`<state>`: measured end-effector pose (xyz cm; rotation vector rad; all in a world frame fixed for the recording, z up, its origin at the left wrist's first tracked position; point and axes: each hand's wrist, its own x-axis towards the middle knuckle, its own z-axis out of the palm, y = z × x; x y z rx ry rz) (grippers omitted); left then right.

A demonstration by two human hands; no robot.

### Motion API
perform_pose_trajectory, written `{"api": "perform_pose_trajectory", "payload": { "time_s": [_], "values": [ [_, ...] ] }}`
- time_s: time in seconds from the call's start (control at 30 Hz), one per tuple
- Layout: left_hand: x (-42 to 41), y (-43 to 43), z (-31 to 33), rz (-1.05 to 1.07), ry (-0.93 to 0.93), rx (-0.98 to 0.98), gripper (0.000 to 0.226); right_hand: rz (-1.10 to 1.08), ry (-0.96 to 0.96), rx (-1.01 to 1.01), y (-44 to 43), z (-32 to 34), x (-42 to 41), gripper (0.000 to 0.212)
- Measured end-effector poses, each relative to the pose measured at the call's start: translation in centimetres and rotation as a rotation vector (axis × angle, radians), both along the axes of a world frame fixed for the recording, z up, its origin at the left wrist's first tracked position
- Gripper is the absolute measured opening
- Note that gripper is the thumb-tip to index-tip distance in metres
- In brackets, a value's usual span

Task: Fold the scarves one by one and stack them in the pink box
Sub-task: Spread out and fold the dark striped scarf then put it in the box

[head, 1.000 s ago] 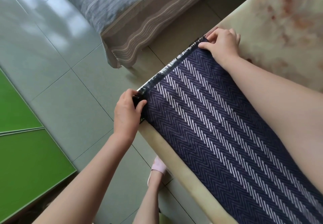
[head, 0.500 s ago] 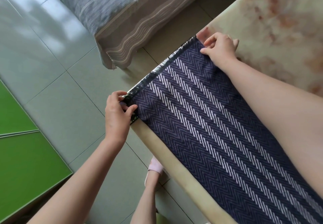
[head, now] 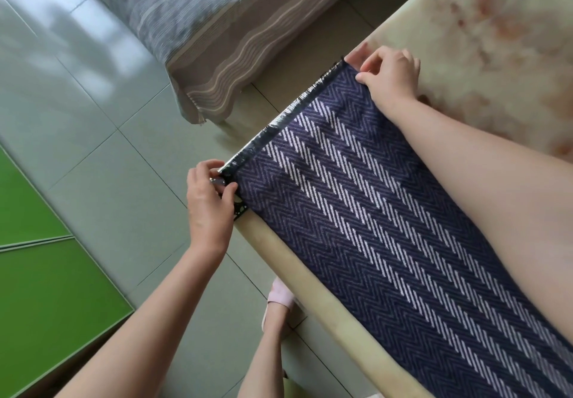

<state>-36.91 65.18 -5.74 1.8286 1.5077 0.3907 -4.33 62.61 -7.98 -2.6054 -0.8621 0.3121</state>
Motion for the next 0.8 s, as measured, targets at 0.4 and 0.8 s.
{"api": "perform_pose_trajectory", "payload": {
  "time_s": [0.4, 0.8],
  "values": [
    [5.0, -4.3, -2.2, -1.016, 0.424, 0.310, 0.060, 0.644, -0.056, -0.240, -11.0, -1.9, -5.2, 0.071],
    [5.8, -5.5, -2.8, -0.935, 0.608, 0.355, 0.069, 0.166, 0.037, -0.019, -16.1, 0.3, -3.7, 0.055]
  ]
}}
